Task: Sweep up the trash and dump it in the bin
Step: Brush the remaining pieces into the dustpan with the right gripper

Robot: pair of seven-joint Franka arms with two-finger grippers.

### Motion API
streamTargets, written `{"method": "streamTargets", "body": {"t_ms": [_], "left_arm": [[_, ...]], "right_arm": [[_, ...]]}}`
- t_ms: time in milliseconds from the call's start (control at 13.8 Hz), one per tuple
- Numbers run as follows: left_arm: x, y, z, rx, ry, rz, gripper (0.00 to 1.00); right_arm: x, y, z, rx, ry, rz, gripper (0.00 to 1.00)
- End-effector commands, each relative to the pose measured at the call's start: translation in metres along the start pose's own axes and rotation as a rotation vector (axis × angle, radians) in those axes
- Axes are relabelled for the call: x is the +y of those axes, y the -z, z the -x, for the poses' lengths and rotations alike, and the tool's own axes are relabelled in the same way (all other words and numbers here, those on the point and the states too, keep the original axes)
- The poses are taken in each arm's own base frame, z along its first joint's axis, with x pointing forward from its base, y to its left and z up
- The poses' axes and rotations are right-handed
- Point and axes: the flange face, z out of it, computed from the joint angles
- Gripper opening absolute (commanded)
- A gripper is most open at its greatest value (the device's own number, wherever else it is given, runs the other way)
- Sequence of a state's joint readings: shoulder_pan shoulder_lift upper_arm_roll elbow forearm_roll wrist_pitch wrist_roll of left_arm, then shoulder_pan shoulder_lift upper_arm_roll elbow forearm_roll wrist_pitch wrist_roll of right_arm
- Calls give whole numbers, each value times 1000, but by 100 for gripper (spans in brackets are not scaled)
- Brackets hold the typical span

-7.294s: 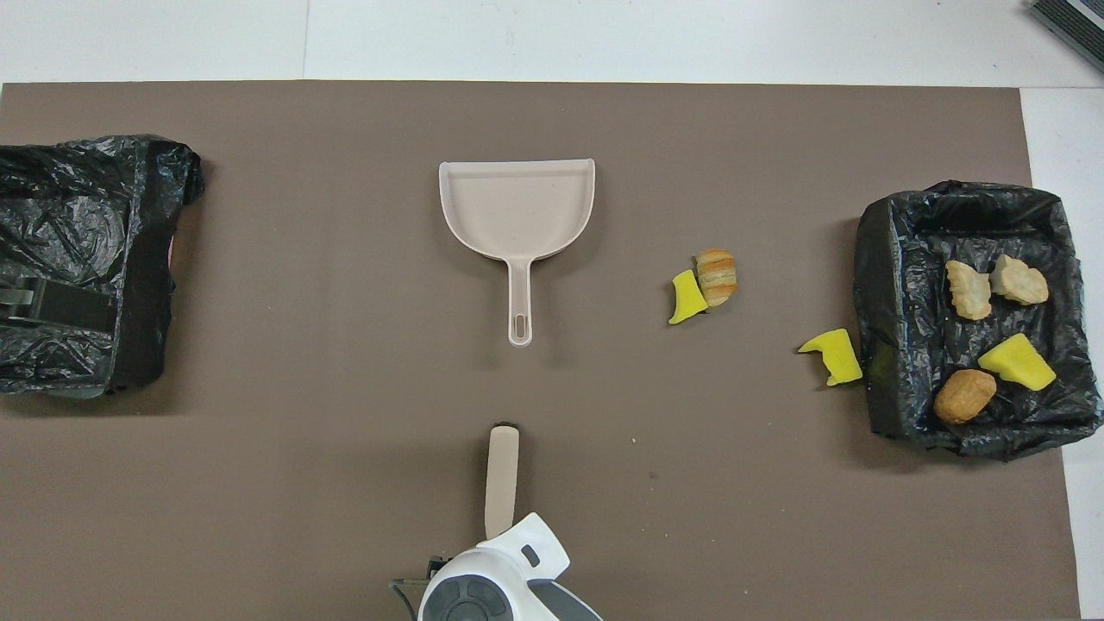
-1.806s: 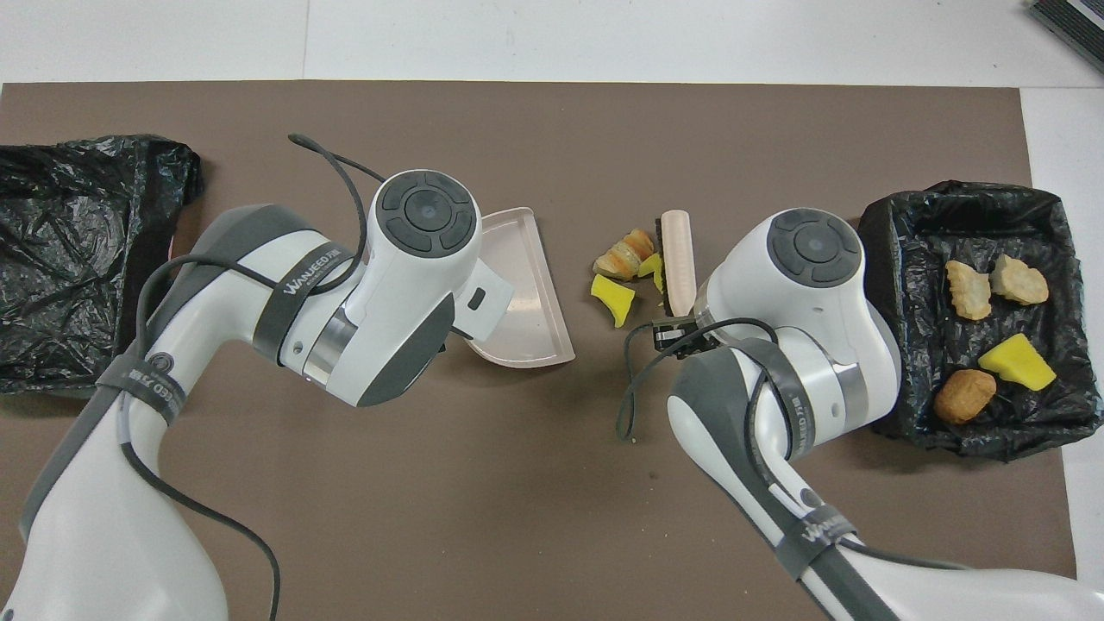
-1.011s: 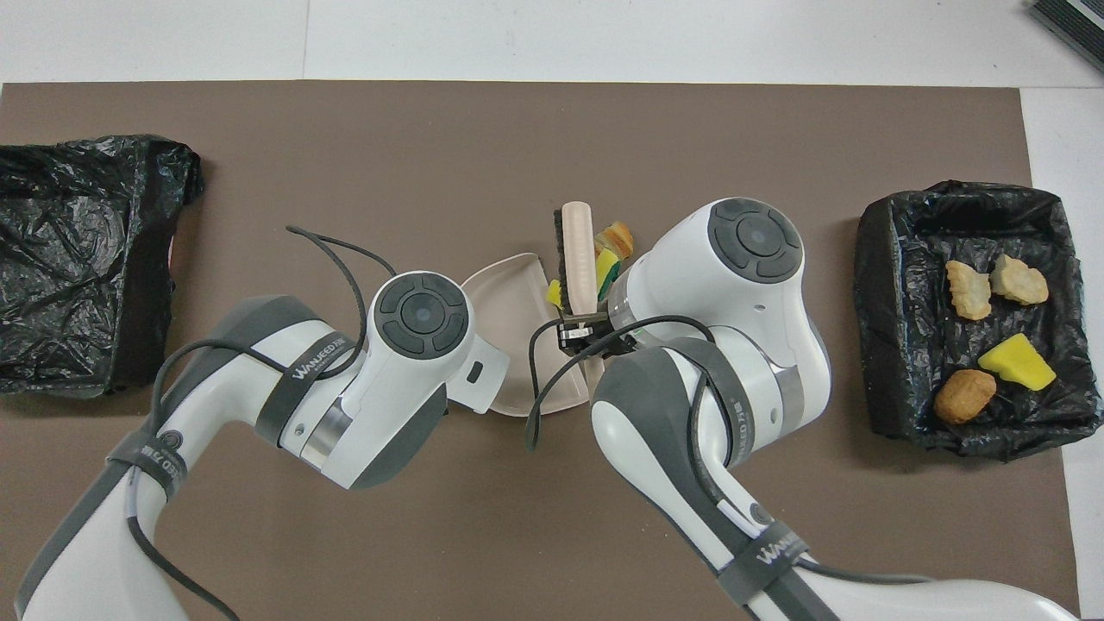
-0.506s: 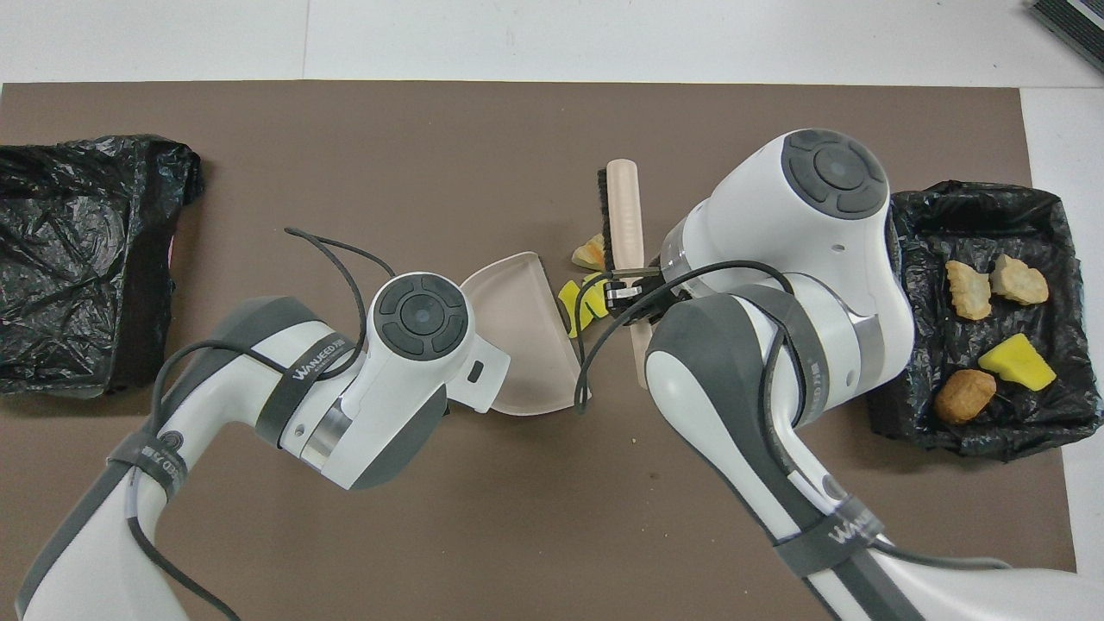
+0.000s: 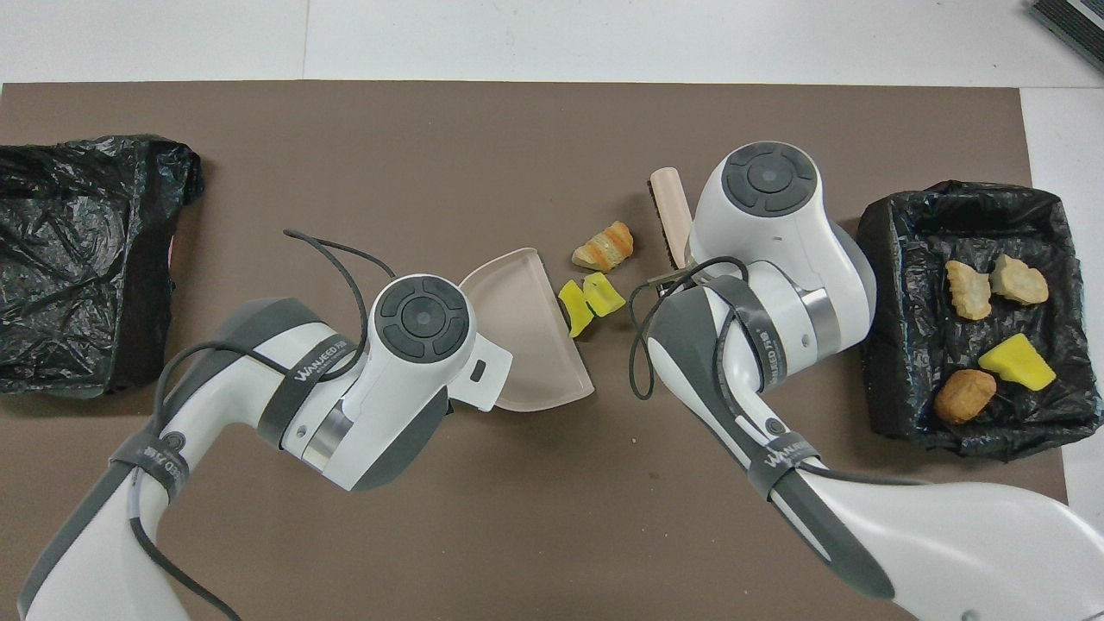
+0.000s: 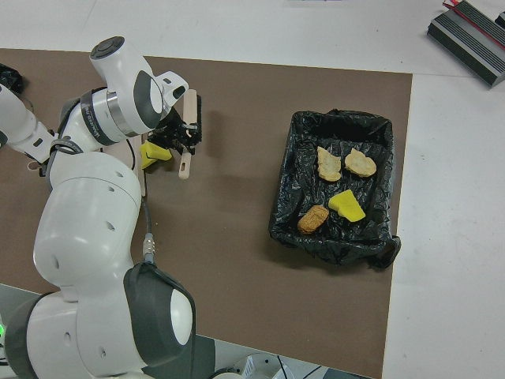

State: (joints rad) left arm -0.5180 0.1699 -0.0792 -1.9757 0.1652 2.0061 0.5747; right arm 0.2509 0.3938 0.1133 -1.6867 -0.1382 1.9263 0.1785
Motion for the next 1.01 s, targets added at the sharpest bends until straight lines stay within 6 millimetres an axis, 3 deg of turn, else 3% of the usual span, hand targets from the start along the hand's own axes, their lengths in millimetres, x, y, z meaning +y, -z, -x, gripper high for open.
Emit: {"method": "streamTargets", "body": {"t_ms": [0, 144, 506, 650, 939], "left_arm": [[6, 3, 6, 18, 32, -6, 0], [4, 2, 7, 19, 38, -6, 0], [3, 2, 7, 24, 42, -8, 0], [2, 2, 7, 27, 43, -10, 0], [0, 2, 5, 38, 24, -17, 0]], "right_arm": [[-37, -6, 0, 9, 90, 8, 0], [-72, -11, 9, -16, 135, 9, 0], [-126, -12, 38, -86, 89, -275, 0], [-130, -12, 38, -101, 77, -343, 0], [-81, -9, 25, -89, 48, -360, 0]]}}
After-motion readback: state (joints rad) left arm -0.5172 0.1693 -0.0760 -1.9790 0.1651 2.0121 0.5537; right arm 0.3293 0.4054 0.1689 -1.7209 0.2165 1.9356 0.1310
